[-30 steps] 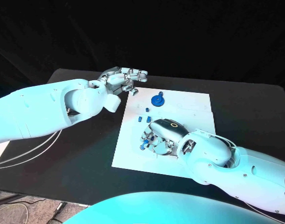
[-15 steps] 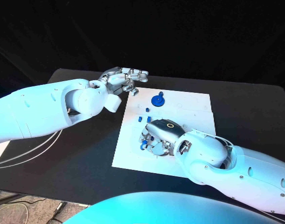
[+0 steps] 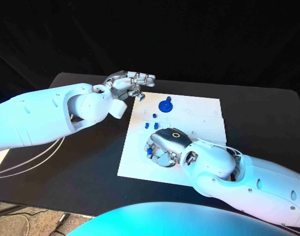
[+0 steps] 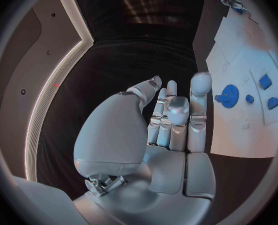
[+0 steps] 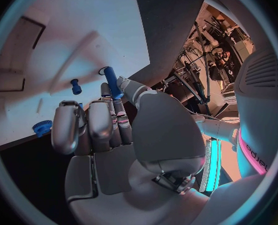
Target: Assemble the parts on the task board
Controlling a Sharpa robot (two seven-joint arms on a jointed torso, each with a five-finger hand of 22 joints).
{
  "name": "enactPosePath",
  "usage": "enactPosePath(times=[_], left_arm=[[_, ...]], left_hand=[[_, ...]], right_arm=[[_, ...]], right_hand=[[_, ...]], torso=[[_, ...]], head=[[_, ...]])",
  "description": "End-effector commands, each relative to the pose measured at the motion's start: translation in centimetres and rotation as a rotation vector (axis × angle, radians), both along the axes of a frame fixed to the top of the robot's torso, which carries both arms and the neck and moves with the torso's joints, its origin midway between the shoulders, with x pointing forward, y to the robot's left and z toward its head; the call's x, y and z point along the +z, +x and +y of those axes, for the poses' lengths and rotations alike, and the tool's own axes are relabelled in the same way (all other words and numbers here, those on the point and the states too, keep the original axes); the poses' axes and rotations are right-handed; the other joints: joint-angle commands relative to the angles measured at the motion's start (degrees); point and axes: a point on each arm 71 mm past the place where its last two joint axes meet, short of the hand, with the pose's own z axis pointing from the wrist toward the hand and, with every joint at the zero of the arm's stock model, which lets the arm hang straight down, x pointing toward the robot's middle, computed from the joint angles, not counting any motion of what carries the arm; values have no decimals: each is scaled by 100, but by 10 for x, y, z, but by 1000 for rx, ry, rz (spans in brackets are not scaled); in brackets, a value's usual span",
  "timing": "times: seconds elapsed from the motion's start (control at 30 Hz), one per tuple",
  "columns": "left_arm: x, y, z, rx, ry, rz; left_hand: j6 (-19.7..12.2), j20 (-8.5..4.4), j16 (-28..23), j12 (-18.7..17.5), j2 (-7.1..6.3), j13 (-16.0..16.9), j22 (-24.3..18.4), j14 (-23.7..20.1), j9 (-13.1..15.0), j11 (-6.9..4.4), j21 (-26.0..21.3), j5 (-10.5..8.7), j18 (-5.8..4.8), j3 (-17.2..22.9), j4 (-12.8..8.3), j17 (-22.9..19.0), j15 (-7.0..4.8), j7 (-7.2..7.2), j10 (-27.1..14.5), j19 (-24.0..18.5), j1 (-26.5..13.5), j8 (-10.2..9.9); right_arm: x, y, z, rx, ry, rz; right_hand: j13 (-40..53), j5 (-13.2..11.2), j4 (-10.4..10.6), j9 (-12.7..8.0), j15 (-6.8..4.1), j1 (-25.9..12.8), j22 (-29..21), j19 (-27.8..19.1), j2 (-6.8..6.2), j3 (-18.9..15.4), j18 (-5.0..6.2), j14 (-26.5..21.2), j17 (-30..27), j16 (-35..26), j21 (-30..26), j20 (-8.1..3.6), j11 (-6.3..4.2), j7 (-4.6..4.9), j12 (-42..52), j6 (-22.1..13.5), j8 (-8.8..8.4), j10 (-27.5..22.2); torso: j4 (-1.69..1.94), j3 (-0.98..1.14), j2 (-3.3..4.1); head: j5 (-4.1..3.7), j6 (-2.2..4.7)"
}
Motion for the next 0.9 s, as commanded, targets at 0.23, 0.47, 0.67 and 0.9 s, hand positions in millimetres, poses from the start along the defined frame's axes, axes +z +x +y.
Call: enactPosePath(times=[0.23, 0.47, 0.67, 0.9], left_arm=[[1, -1, -2, -19, -8, -5], [1, -1, -2, -19, -8, -5], [1, -1, -2, -20, -9, -4], [1, -1, -2, -21, -8, -3]], left_hand=[[-37, 16, 3, 14, 58, 6, -7, -56, -5, -5, -8, 21, 73, -31, -8, -8, 0, -9, -32, -35, 15, 22], [-37, 16, 3, 14, 58, 6, -7, -56, -5, -5, -8, 21, 73, -31, -8, -8, 0, -9, -32, -35, 15, 22], [-41, 17, 3, 23, 62, 7, -11, -58, -6, -4, -14, 21, 73, -39, -6, -13, 2, -8, -40, -35, 13, 26], [-41, 17, 3, 23, 62, 7, -11, -58, -6, -4, -14, 21, 73, -39, -6, -13, 2, -8, -40, -35, 13, 26]], right_arm=[[-3, -1, -1, -11, -34, -6], [-1, 0, -2, -21, -21, -15], [1, 0, -3, -33, 7, -27], [0, 0, -4, -38, -2, -23]], right_hand=[[116, -56, -185, 94, -82, 187, 127, 76, 259, 75, 55, 122, 96, 70, 52, -45, -133, -139, 324, 326, 138, 480], [179, -71, -290, 152, -141, 259, 179, 108, 341, 98, 43, 131, 130, 99, 84, -108, -202, -187, 444, 452, 196, 651], [197, -49, -309, 172, -152, 253, 209, 126, 357, 108, 36, 137, 151, 116, 102, -123, -212, -196, 470, 479, 208, 679], [211, -56, -296, 196, -158, 174, 205, 124, 335, 60, 36, 135, 130, 105, 101, -132, -220, -206, 480, 496, 215, 676]], torso=[[0, 4, 5], [1, 5, 5], [2, 1, 6], [1, -1, 1]], head=[[-9, 1], [-15, 1], [-12, 1], [-11, 1]])
